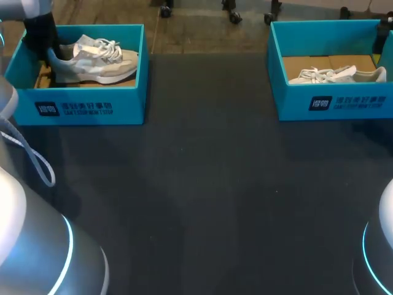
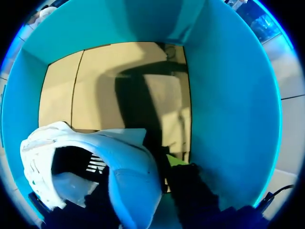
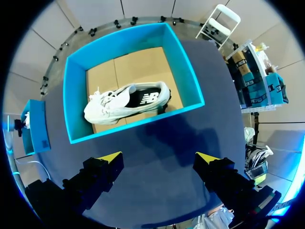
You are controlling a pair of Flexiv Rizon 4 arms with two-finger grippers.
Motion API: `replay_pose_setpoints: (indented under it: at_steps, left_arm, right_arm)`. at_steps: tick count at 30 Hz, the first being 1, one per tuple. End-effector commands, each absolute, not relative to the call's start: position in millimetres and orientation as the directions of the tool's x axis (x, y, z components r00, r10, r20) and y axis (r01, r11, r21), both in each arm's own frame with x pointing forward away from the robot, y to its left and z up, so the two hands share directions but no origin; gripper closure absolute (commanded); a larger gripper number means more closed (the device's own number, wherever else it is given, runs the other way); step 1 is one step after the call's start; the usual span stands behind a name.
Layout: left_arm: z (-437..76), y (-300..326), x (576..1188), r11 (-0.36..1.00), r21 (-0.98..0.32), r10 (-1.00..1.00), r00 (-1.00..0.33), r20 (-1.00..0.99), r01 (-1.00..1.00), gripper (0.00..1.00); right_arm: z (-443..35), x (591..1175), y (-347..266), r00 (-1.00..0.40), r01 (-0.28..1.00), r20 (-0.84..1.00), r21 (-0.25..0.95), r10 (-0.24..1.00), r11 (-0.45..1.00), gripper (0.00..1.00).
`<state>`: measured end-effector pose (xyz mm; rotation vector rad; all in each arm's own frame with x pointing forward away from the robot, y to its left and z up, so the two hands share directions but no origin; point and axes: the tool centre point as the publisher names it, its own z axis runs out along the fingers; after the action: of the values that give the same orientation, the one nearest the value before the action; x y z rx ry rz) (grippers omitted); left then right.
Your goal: Take the shoe out of the shoebox, open the shoe tongue, remove and reinsert the insole, then place the shoe into the shoebox
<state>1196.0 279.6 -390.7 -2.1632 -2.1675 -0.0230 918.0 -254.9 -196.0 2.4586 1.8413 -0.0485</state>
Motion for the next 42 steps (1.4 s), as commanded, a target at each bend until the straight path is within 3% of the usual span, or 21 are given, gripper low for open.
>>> replay_pose_setpoints:
  at_steps: [1,16,36,42]
  left_arm:
    - [-398,282,1204,0.002,-0.068,0.998,0.003,0.067,0.998,1.0]
    - [-372,296,1198,0.023,-0.028,0.998,-0.022,0.051,0.999,1.0]
    - [-267,286,1171,0.087,0.044,0.996,-0.087,0.001,0.995,1.0]
    - [-223,276,1140,0.065,0.128,0.997,-0.07,0.036,0.99,1.0]
  right_arm:
    - [-196,918,-255,0.282,0.959,-0.066,0.037,0.957,-0.28,0.0]
    - [-196,918,-255,0.282,0.959,-0.066,0.037,0.957,-0.28,0.0]
    - [-196,918,-255,0.282,0.959,-0.066,0.037,0.957,-0.28,0.0]
    - [-196,918,-255,0.282,0.959,-0.066,0.037,0.957,-0.28,0.0]
